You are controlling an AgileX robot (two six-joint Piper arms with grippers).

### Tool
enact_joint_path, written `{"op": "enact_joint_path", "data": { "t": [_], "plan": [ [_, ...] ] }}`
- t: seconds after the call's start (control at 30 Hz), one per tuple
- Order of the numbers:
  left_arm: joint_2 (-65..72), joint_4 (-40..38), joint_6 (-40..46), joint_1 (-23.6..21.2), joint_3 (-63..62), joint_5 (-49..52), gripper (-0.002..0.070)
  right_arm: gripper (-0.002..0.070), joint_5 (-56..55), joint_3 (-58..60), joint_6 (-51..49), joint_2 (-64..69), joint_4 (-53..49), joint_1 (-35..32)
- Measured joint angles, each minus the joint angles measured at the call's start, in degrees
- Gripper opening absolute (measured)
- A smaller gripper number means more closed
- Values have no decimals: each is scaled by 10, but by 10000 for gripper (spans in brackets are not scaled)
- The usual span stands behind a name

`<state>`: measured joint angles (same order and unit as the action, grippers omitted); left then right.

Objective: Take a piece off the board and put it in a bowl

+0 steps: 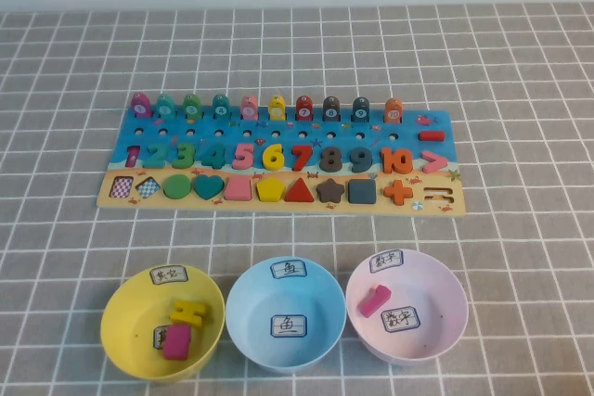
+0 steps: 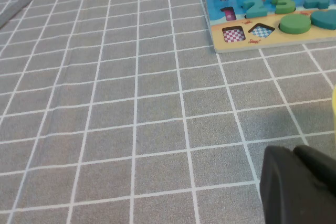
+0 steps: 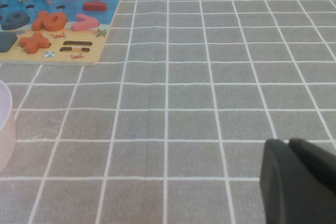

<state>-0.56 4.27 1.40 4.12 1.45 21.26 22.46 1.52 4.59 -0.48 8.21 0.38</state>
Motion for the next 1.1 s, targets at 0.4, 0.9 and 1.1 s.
{"op": "enact_joint_path", "data": {
  "t": [0.4, 0.9, 1.1],
  "plan": [
    [0, -43, -19, 0, 0, -24, -4, -18, 0, 0, 0, 0, 0, 0],
    [0, -158, -236, 0, 0, -115, -4, -18, 0, 0, 0, 0, 0, 0],
    [0, -177, -260, 0, 0, -155, -4, -18, 0, 0, 0, 0, 0, 0]
  ]
}}
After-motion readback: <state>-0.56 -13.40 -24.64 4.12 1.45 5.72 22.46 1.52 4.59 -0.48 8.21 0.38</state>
